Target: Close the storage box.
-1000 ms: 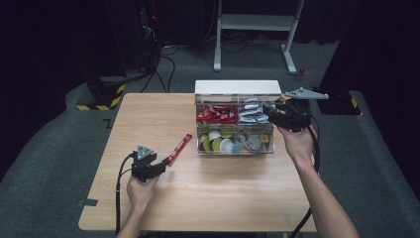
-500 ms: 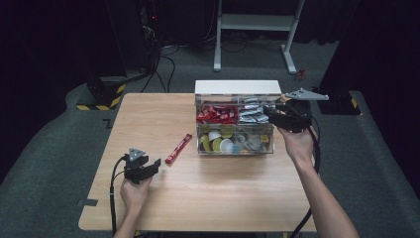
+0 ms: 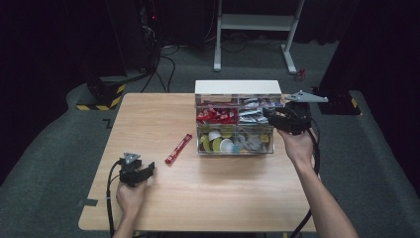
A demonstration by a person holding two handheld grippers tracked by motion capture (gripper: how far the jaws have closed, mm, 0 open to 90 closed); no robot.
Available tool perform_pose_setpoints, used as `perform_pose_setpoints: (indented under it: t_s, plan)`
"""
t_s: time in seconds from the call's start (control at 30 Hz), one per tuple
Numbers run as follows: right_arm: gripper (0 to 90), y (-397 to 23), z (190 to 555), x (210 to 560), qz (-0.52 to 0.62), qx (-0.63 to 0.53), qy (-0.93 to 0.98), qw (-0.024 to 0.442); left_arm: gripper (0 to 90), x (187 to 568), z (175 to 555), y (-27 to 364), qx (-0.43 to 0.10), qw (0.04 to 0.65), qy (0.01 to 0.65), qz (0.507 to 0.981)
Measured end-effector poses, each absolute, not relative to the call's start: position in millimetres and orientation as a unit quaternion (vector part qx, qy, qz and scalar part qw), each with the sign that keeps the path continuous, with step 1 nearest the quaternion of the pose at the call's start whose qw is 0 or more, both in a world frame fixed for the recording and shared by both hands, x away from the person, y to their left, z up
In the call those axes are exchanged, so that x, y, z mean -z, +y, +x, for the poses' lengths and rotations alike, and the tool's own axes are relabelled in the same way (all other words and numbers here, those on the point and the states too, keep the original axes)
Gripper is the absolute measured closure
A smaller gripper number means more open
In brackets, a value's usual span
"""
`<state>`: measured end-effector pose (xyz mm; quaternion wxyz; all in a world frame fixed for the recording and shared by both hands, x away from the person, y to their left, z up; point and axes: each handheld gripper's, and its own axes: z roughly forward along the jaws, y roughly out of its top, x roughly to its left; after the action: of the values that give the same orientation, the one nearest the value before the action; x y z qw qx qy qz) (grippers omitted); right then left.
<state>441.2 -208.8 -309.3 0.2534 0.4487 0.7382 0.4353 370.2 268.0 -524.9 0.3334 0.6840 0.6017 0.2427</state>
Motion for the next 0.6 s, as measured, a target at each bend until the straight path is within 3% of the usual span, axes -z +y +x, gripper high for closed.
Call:
perform_pose_setpoints:
  t_s: [0.2,0.6]
  plan:
    - [49.4,-208.8,440.3,311.3,0.451,-0.435,0.738,0.25,41.4,527.5,368.9,263.0,-0.267,0.32,0.584,0.696]
    - [49.5,-210.0,438.4,320.6,0.451,-0.433,0.741,0.246,38.1,527.7,368.9,261.6,-0.265,0.318,0.581,0.701]
